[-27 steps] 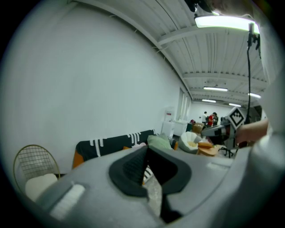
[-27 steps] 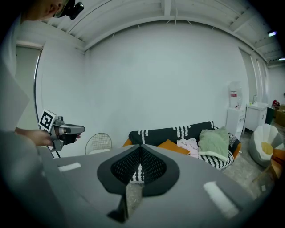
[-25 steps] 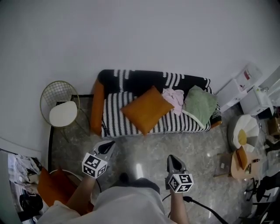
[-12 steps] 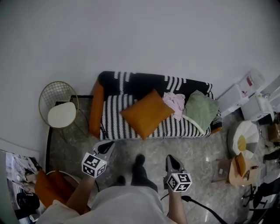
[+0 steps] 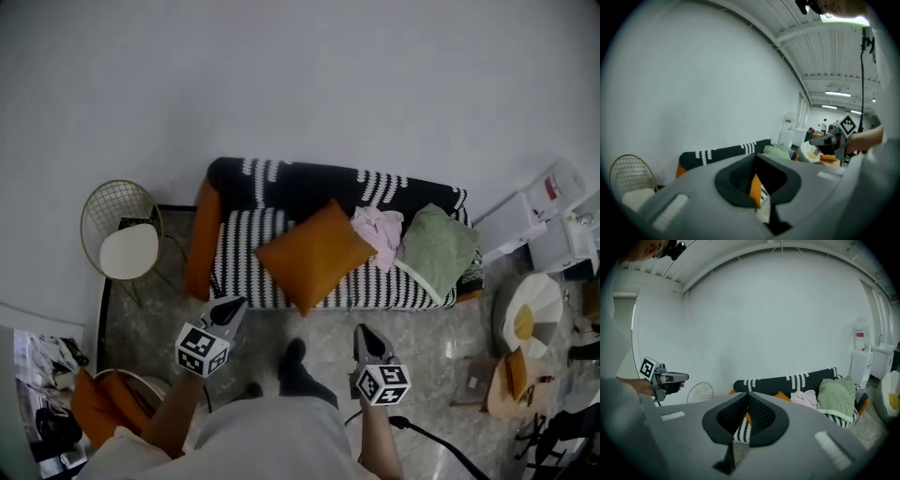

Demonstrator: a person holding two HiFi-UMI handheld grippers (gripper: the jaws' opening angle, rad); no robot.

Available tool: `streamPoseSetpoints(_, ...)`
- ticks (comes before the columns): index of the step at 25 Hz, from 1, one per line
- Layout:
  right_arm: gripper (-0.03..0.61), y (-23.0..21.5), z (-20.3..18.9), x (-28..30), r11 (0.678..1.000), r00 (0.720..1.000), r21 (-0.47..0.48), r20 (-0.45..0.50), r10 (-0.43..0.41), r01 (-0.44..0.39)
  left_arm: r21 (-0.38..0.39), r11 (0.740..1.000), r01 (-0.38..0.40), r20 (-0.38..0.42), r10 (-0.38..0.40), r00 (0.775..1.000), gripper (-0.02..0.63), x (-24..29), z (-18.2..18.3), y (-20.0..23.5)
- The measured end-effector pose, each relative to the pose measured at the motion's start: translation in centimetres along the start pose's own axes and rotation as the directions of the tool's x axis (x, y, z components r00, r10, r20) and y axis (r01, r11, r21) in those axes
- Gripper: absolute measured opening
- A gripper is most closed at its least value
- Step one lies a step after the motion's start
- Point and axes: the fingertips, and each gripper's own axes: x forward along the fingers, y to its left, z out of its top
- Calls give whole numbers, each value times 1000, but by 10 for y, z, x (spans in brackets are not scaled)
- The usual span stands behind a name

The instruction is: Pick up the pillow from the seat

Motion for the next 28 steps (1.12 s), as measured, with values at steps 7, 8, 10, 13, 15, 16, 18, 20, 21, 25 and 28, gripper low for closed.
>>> streamPoseSetpoints(7, 5, -69, 28, 59, 999, 999, 11, -27, 36, -36, 9, 1000, -7, -4, 7, 1000, -2, 84, 30, 9)
streamPoseSetpoints(8, 5, -78, 30, 68, 999, 999, 13, -32, 42, -42, 10, 1000, -9, -5, 9, 1000, -2, 96, 32, 11)
streamPoseSetpoints(10, 5, -94, 33, 86, 998, 998, 19, -42, 56, -55, 9, 1000, -13, -8, 13, 1000, -2, 118, 35, 15)
streamPoseSetpoints(13, 5, -114, 38, 109, 997, 995, 21, -58, 79, -78, 3, 1000, -27, -16, 27, 1000, -2, 148, 38, 22)
streamPoseSetpoints(15, 5, -127, 41, 123, 996, 993, 20, -70, 90, -89, -2, 999, -34, -28, 34, 999, -2, 167, 39, 26)
streamPoseSetpoints(16, 5, -134, 42, 129, 995, 992, 20, -77, 95, -94, -4, 999, -37, -35, 37, 999, -2, 176, 39, 28)
streamPoseSetpoints(18, 5, -143, 43, 139, 994, 990, 19, -89, 105, -103, -5, 999, -41, -47, 40, 998, -2, 191, 40, 31)
streamPoseSetpoints(20, 5, -150, 43, 149, 994, 989, 19, -100, 112, -111, -6, 999, -43, -53, 43, 998, -2, 203, 43, 35)
streamPoseSetpoints(21, 5, -153, 43, 153, 993, 988, 21, -105, 114, -113, -7, 999, -44, -56, 44, 997, -2, 208, 45, 37)
streamPoseSetpoints(25, 5, -154, 41, 168, 993, 985, 35, -128, 118, -115, -8, 999, -37, -74, 36, 997, -2, 220, 47, 47)
streamPoseSetpoints(28, 5, -151, 43, 178, 993, 983, 43, -140, 116, -111, -5, 1000, -27, -86, 27, 996, -2, 225, 48, 58)
